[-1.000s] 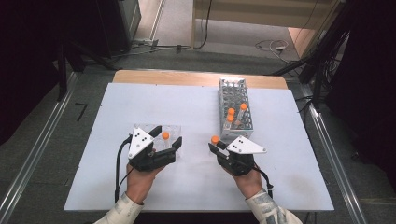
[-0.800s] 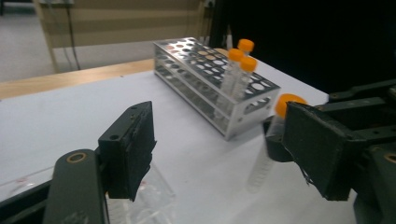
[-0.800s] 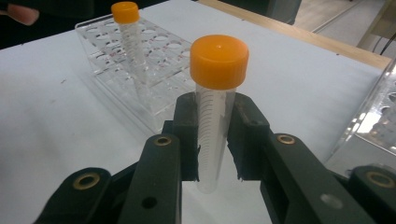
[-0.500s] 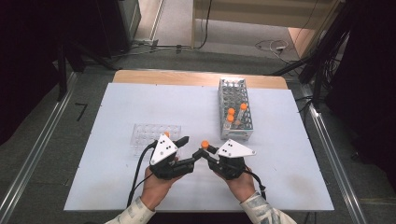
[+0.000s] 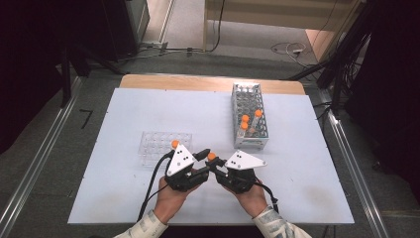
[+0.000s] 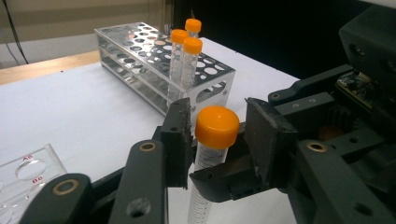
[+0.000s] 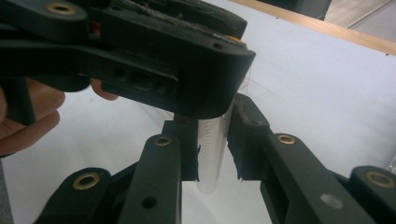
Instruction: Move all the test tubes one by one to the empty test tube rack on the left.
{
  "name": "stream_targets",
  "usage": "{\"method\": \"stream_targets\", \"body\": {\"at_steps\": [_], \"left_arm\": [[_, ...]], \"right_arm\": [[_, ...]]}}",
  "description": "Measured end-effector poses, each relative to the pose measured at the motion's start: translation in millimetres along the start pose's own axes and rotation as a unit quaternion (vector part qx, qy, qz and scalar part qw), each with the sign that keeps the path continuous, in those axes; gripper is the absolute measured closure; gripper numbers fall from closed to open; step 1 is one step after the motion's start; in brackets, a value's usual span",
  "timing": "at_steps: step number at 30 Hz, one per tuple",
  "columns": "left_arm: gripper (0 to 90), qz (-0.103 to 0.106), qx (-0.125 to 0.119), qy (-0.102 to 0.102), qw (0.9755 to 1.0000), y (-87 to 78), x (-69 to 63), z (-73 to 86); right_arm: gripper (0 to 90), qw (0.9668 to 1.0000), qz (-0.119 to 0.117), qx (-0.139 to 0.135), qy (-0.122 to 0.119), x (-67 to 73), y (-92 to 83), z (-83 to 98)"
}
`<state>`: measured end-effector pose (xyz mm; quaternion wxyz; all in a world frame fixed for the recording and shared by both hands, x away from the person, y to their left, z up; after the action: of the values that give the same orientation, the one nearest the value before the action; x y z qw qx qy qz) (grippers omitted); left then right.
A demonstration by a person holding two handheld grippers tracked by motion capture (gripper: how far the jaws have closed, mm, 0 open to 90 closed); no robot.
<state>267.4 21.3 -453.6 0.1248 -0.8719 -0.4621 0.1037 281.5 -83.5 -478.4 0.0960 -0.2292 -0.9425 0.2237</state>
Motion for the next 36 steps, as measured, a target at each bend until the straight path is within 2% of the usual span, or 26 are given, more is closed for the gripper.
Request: {"method": "stream_targets", "body": {"at_steps": [8,15,19,25,36], "left_arm": [[67.8,-0.004,0.003,0.005,1.0000,0.7,-0.1,1.5],[69.0,-0.008,-0.002,0.005,1.0000,-0.4,0.1,0.9],[69.2,-0.008,-0.008,-0.001,0.9999,-3.5,2.5,-2.0],[69.2,-0.010,-0.015,-0.011,0.9998,-9.1,7.9,-6.0],[69.2,-0.022,-0.027,-0.025,0.9991,-26.4,21.6,-17.3]], "right_arm": [[72.2,1.0000,-0.004,-0.002,0.000,2.5,0.2,-0.8],[71.3,1.0000,-0.006,-0.003,0.002,2.9,-0.2,-1.0],[48.2,0.9998,-0.021,-0.003,0.001,3.7,0.3,-1.4],[27.8,0.9995,-0.028,0.007,0.016,0.6,0.6,0.3],[23.6,0.9996,-0.013,-0.002,0.024,-7.2,-7.2,0.2]]}}
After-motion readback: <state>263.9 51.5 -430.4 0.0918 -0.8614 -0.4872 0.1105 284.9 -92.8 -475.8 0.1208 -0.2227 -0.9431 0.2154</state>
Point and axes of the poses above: each handheld gripper's, and its own axes: y roughly forward along the jaws, z roughly out of its underside, x roughly to its left, the point moved 6 cm from there along y, roughly forward along the jaws, and after that the axes turned 9 degrees about -z, right-handed, at the moved point
